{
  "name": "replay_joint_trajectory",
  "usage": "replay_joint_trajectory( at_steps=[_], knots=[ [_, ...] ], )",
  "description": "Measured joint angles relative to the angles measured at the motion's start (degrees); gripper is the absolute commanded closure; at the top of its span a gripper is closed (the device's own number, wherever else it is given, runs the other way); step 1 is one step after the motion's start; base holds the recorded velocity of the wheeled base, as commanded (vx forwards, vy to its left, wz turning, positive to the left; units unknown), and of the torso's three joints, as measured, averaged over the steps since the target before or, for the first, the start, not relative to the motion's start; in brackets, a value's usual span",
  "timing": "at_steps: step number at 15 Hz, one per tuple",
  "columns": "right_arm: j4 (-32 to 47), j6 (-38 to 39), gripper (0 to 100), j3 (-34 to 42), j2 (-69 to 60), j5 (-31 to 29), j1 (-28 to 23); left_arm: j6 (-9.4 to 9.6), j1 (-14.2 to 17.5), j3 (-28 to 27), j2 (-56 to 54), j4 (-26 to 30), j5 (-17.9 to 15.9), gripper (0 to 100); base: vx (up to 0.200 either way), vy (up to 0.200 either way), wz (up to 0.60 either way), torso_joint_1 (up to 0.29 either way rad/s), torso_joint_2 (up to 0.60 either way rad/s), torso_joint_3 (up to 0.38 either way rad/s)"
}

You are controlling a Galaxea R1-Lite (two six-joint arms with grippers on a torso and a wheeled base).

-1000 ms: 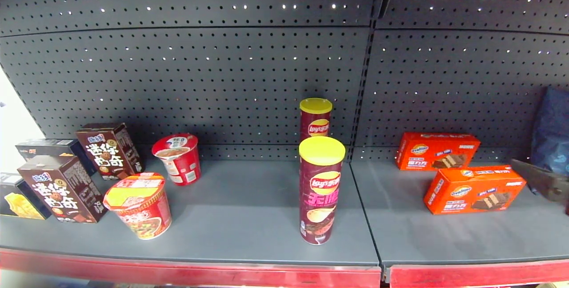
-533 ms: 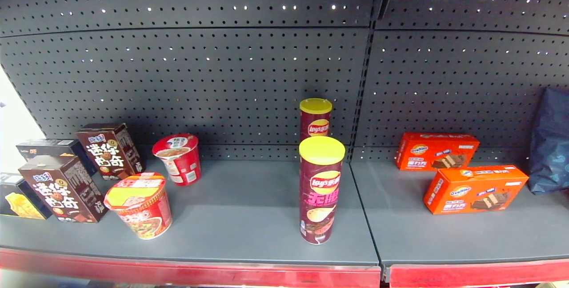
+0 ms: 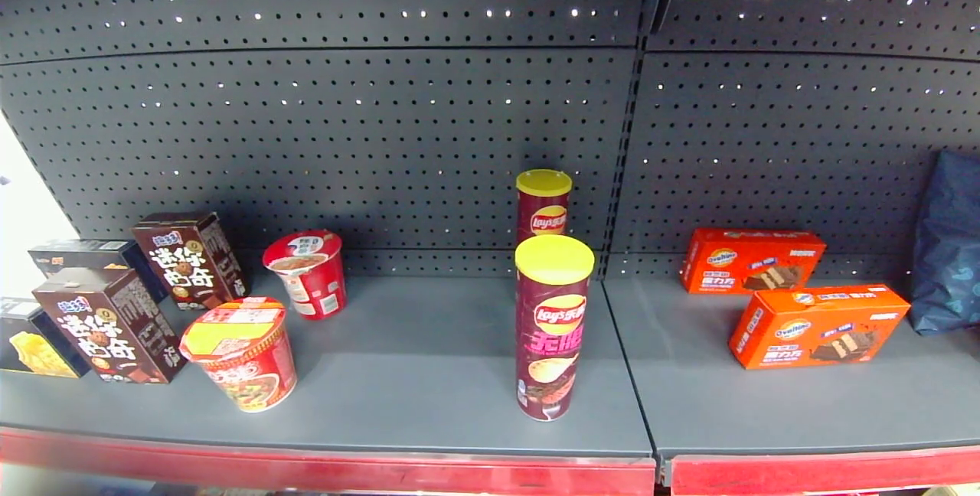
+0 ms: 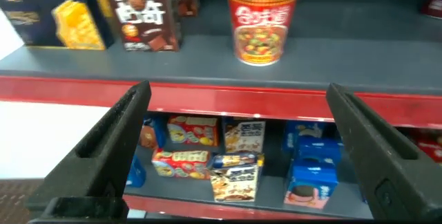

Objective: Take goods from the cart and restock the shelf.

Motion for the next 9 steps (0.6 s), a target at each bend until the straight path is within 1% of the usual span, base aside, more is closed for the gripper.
replay_joint_trajectory(
  at_steps=[2,3,5,6,9],
  knots=[
    [0.2,0.0,0,2.0,-0.7,0.4,0.0,0.06,0.0,0.0,0.0,0.0,-4.1,0,0.0,0.0,0.0,0.0,0.0,0.0],
    [0.4,0.0,0,2.4,-0.9,0.5,0.0,0.15,0.0,0.0,0.0,0.0,-6.9,0,0.0,0.0,0.0,0.0,0.0,0.0],
    [1.4,-0.1,0,2.6,-1.1,0.7,0.0,0.23,0.0,0.0,0.0,0.2,-10.3,0,0.0,0.0,0.0,0.0,0.0,0.0],
    [1.6,-0.1,0,2.6,-1.2,0.6,0.0,0.22,0.0,-0.1,0.0,0.7,-10.8,0,0.0,0.0,0.0,0.0,0.0,0.0],
    [1.6,0.2,0,2.6,-1.2,1.3,-0.1,0.06,0.0,-0.2,0.0,0.7,-10.5,0,0.0,0.0,0.0,0.0,0.0,0.0]
  ],
)
